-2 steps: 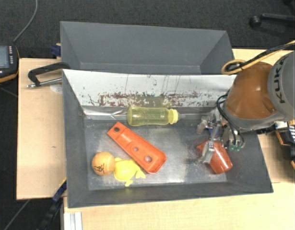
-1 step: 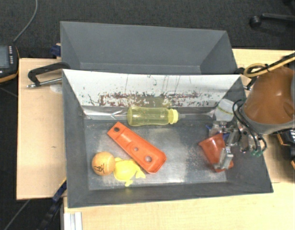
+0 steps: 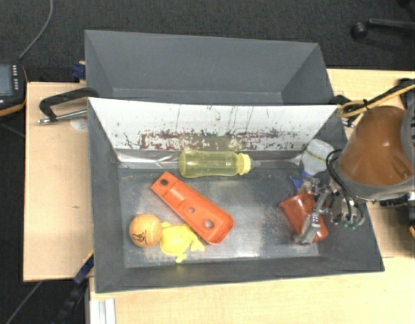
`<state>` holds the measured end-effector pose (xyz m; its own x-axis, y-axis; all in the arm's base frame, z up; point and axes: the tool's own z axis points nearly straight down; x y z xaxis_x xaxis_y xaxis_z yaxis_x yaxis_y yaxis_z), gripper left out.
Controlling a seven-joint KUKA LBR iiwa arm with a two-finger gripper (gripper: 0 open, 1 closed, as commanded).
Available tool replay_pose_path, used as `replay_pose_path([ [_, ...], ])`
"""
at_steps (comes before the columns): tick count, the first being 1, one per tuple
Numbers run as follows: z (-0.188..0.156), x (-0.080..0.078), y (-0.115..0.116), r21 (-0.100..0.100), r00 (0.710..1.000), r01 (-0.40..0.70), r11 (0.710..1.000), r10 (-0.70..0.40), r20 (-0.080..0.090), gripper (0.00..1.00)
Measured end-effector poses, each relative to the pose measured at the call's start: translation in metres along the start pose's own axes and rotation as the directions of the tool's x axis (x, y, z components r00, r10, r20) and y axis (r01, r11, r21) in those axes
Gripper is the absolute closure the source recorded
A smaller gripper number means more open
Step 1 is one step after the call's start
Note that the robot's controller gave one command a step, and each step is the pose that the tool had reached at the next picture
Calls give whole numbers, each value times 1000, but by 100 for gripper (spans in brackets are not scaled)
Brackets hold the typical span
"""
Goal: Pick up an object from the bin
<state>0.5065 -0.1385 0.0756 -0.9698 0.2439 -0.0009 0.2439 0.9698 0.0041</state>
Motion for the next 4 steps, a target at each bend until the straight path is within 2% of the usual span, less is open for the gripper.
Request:
replay_pose_path([
  [1,3,10,30,-8,664,748,664,-748,11,100],
  [2,3,12,33,-9,606,796,606,-796,11,100],
  [3,-5,15,36,-17,606,795,606,-795,10,100],
  [4,-29,13,34,-9,630,776,630,-776,11,100],
])
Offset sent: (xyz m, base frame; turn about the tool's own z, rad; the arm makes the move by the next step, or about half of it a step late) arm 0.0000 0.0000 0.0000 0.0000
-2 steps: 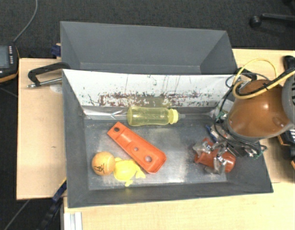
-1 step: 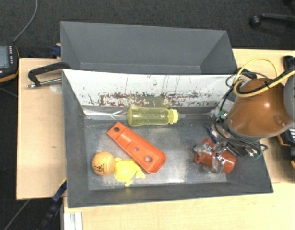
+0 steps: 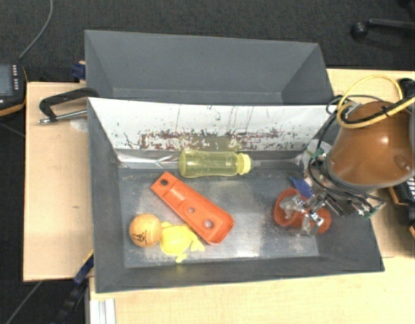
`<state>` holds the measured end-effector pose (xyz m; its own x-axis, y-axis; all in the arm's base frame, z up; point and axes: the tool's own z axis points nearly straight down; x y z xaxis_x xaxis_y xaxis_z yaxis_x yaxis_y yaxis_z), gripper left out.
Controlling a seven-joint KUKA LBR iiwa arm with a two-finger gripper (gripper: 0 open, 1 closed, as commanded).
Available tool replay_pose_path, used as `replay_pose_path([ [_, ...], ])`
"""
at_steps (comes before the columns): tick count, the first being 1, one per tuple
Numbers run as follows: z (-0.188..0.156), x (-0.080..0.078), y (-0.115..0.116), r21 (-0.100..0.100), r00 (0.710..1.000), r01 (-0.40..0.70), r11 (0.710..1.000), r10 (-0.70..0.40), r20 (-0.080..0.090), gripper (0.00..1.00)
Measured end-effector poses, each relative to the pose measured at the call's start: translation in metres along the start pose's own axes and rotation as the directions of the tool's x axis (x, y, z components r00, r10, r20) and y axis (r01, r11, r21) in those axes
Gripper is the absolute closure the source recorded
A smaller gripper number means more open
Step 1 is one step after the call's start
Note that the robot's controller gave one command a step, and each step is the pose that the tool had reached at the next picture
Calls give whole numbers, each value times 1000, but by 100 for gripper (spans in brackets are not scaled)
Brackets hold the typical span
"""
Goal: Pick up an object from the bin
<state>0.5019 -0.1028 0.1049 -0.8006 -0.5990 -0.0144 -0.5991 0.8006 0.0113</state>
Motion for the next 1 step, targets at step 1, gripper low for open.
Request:
replay_pose_path([
  [1,-18,-1,0,3,1000,10,1000,-10,5,100],
])
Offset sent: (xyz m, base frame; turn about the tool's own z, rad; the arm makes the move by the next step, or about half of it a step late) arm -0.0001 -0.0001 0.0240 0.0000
